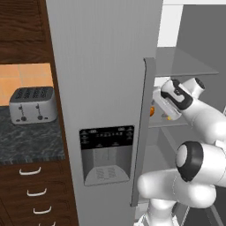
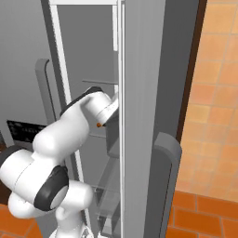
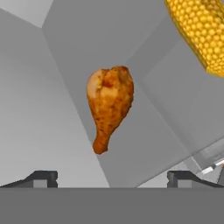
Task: Place one corn and one chicken drumstick in each tupperware on the nearby counter, to pack two identical lunches.
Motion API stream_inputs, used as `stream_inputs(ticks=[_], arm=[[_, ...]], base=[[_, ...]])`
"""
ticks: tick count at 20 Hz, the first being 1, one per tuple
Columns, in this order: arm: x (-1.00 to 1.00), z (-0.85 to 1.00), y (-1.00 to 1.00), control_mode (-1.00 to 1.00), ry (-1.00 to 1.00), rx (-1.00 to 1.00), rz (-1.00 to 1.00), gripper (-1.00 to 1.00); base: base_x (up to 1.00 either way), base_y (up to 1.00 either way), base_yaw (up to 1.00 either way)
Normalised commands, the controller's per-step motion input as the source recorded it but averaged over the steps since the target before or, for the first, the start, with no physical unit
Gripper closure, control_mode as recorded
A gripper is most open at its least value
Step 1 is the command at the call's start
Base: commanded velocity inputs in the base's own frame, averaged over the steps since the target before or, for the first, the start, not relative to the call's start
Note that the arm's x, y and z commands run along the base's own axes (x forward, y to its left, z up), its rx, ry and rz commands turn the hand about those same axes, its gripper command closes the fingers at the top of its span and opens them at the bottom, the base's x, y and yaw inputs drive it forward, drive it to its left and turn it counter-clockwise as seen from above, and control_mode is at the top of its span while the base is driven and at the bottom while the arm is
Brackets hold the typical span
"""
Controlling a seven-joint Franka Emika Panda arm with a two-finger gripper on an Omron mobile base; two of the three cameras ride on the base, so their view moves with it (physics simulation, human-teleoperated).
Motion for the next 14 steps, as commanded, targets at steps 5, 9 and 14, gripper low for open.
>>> stream_inputs(ticks=[5, 9, 14], arm=[[0.36, -0.2, 0.0, -1.0, 0.0, 0.0, -0.11, -1.0], [0.44, -0.25, 0.0, -1.0, 0.0, 0.0, -0.1, -1.0], [0.43, -0.16, -0.14, -1.0, 0.0, 0.0, -0.01, -1.0]], base=[[0.0, 0.0, 0.0], [0.0, 0.0, 0.0], [0.0, 0.0, 0.0]])
